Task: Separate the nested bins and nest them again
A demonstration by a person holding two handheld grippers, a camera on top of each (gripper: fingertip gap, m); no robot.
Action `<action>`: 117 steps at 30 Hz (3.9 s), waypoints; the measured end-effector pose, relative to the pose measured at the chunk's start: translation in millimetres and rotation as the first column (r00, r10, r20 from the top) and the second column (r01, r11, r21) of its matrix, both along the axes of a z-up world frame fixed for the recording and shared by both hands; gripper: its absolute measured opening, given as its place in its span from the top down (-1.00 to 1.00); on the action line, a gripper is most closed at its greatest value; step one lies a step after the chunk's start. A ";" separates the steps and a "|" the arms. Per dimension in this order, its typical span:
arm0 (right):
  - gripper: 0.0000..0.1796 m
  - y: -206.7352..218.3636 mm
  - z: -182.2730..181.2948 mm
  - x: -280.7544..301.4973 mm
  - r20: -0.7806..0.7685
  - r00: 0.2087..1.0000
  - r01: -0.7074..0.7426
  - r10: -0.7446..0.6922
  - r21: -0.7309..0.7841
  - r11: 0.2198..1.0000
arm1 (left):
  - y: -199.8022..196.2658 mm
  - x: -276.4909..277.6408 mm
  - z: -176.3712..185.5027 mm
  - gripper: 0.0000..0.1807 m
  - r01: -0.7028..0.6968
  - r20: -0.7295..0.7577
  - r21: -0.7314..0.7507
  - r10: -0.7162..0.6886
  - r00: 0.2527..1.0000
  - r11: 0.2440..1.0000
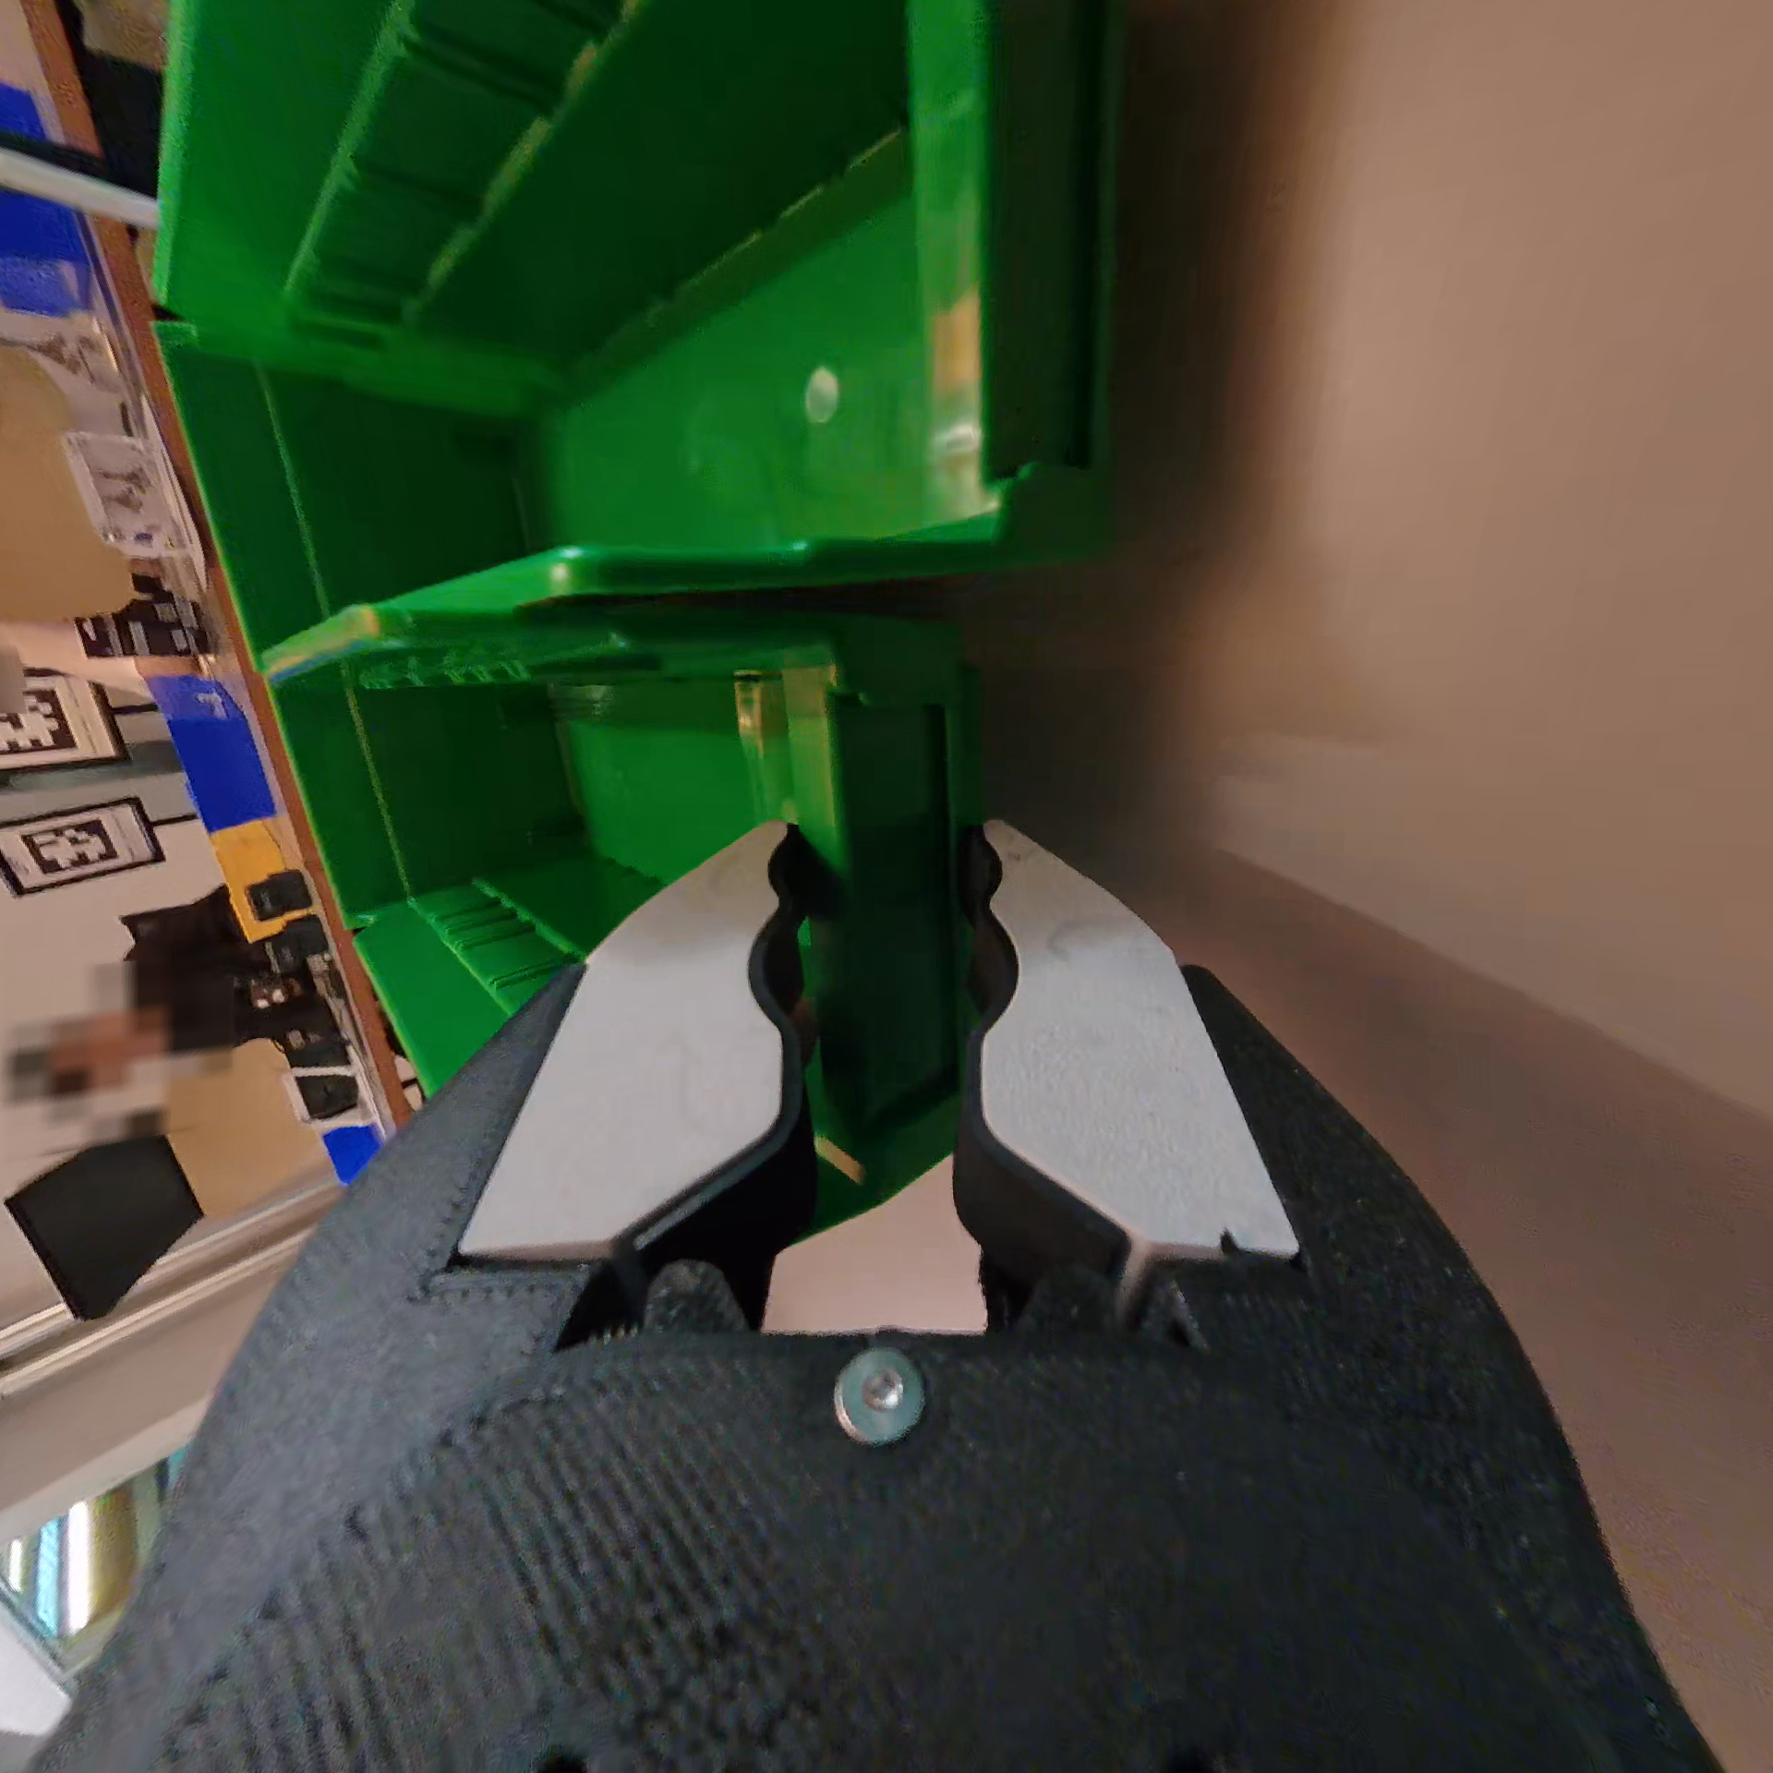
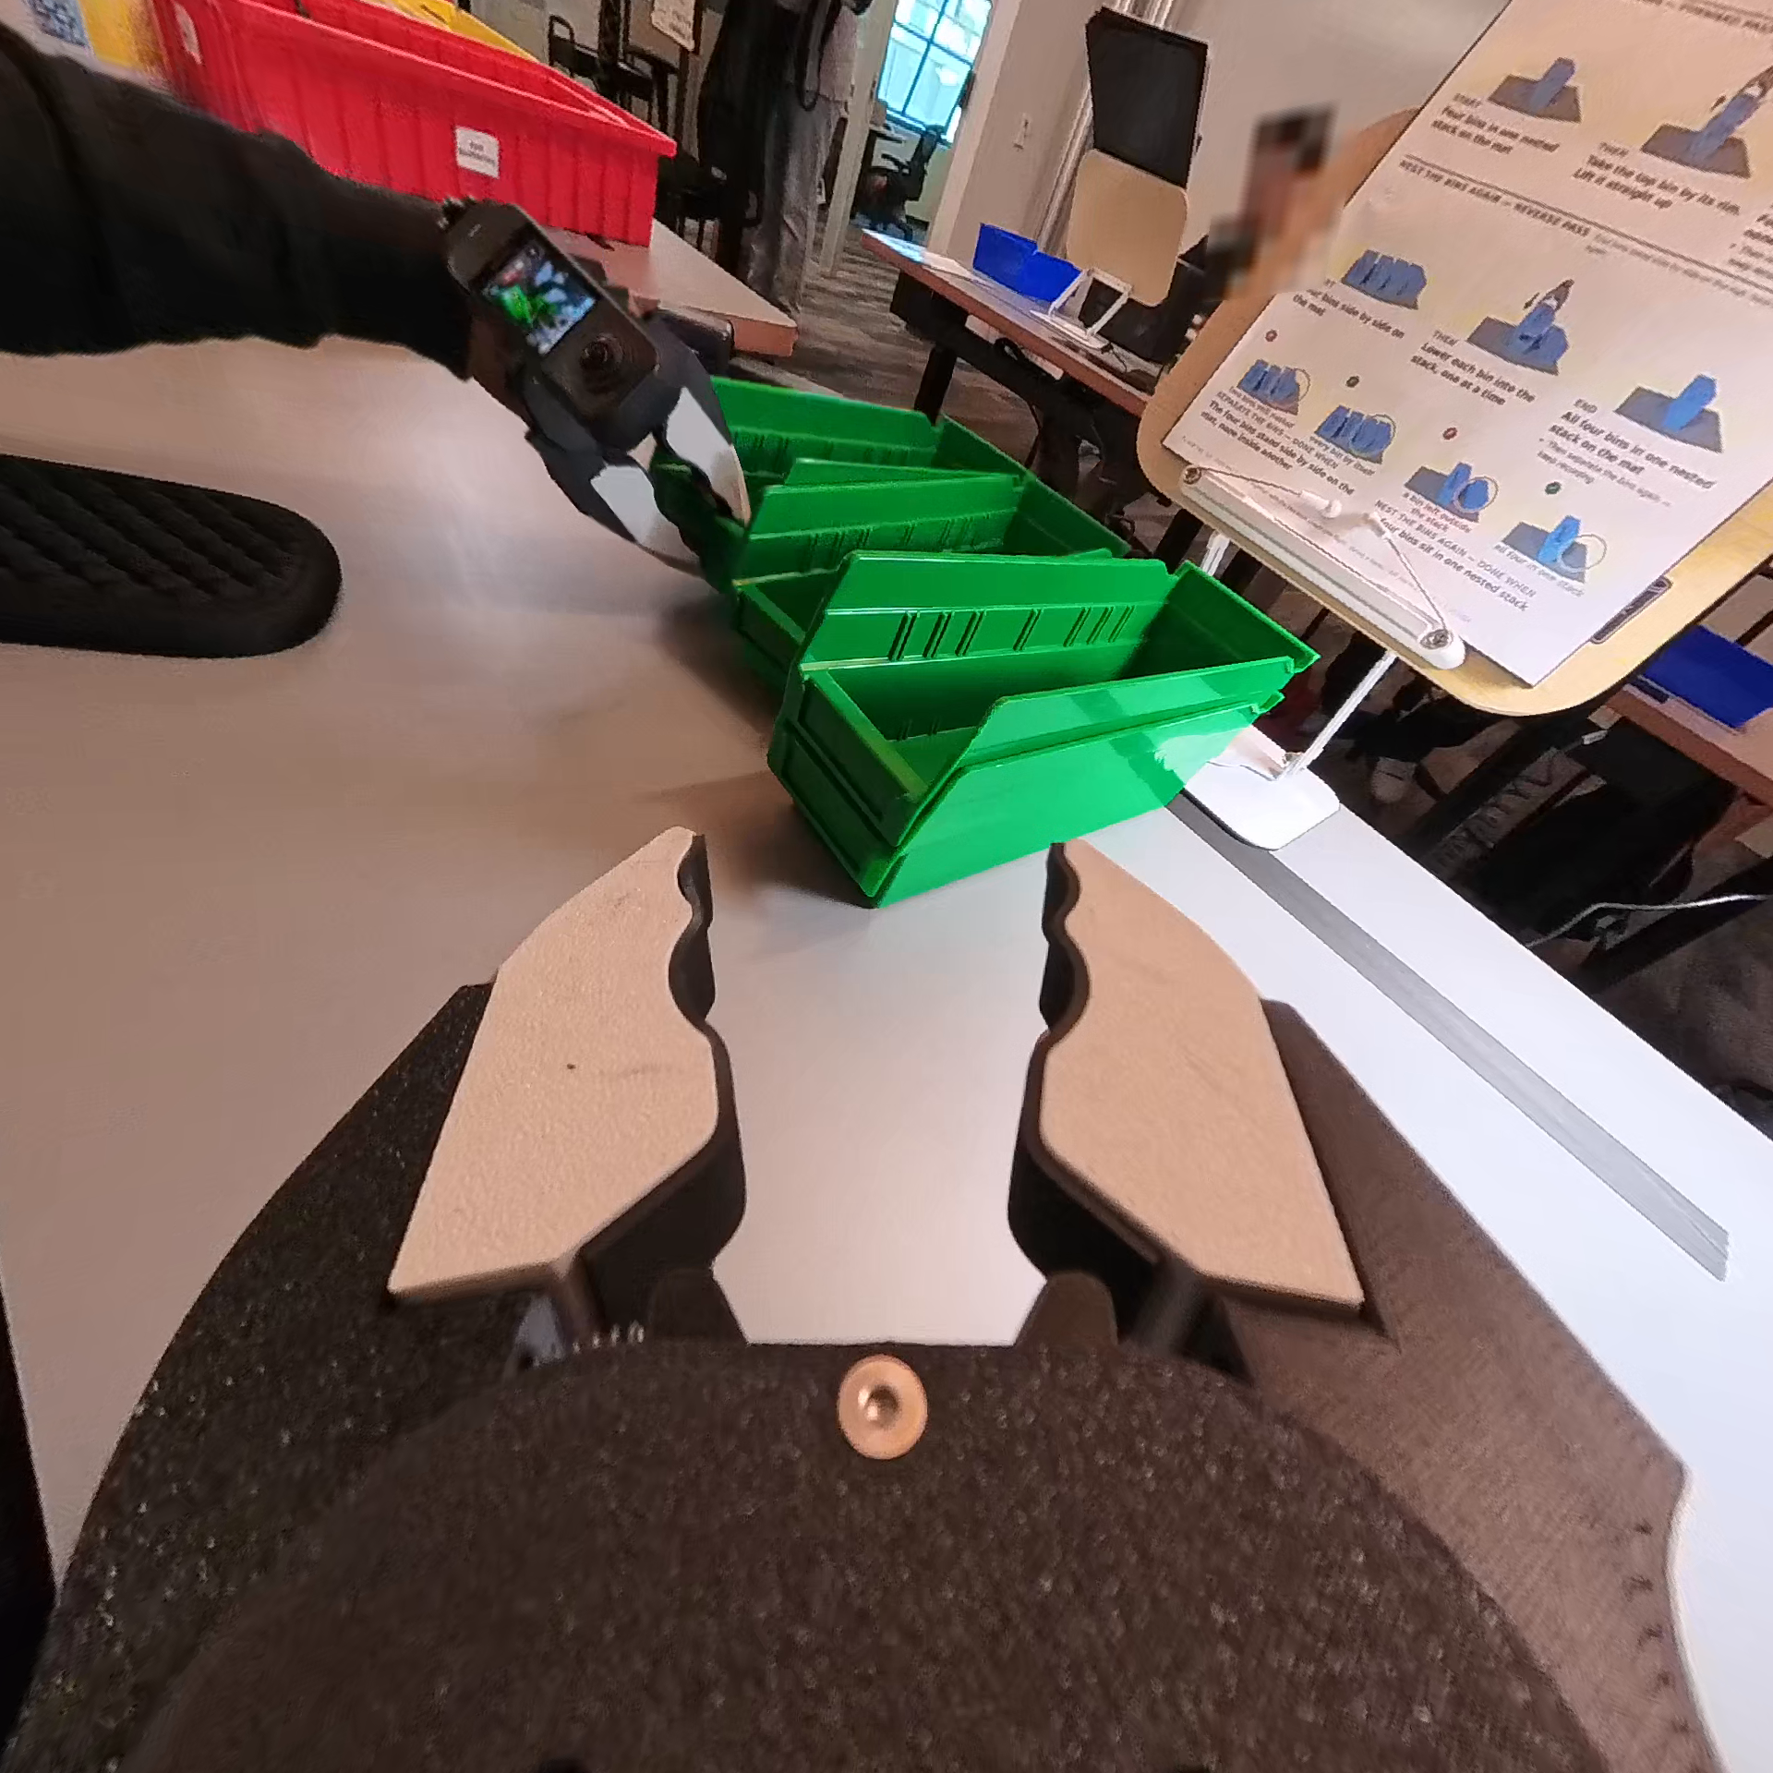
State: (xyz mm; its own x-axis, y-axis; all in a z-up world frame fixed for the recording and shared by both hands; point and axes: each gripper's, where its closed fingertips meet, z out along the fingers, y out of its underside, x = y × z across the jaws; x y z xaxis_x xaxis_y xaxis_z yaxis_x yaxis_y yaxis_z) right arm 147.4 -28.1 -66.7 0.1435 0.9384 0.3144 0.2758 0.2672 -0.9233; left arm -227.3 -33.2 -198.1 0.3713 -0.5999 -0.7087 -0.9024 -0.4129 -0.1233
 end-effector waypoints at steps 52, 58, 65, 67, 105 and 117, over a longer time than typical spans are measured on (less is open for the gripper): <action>0.29 20.6 -56.9 -76.4 0.409 0.912 -0.142 0.025 0.259 0.955 | -3.8 79.5 -15.0 0.64 0.000 0.006 0.144 -0.001 1.000 0.990; 0.42 40.7 -78.9 -97.7 0.570 0.821 -0.239 0.035 0.287 0.927 | -9.3 75.4 -12.6 0.62 0.079 0.028 0.150 -0.085 0.996 0.986; 0.47 56.7 -91.3 -112.6 0.742 0.666 -0.331 -0.077 0.386 0.861 | -30.0 112.5 37.0 0.45 0.064 0.349 0.285 -0.166 0.922 0.956; 0.47 63.7 -100.8 -113.8 0.789 0.605 -0.341 -0.102 0.373 0.863 | -34.7 129.0 47.3 0.47 0.044 0.466 0.317 -0.196 0.863 0.948; 0.70 39.3 -81.6 -95.2 0.856 0.504 -0.426 0.114 0.132 0.895 | 27.4 278.2 17.5 0.91 -0.173 0.944 0.099 -0.037 0.329 0.980; 0.71 37.1 -84.1 -95.8 0.833 0.539 -0.425 0.125 0.140 0.895 | 25.8 273.6 15.2 0.92 -0.158 0.938 0.076 -0.017 0.347 0.984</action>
State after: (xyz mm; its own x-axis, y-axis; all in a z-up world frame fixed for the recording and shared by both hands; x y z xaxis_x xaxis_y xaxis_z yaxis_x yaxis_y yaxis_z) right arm 51.6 9.0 -150.8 -0.5497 0.7225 0.4193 0.7069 0.6698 -0.2273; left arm 46.4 -7.4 -183.0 0.8789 -0.4729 0.0625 -0.1335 -0.3696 -0.9196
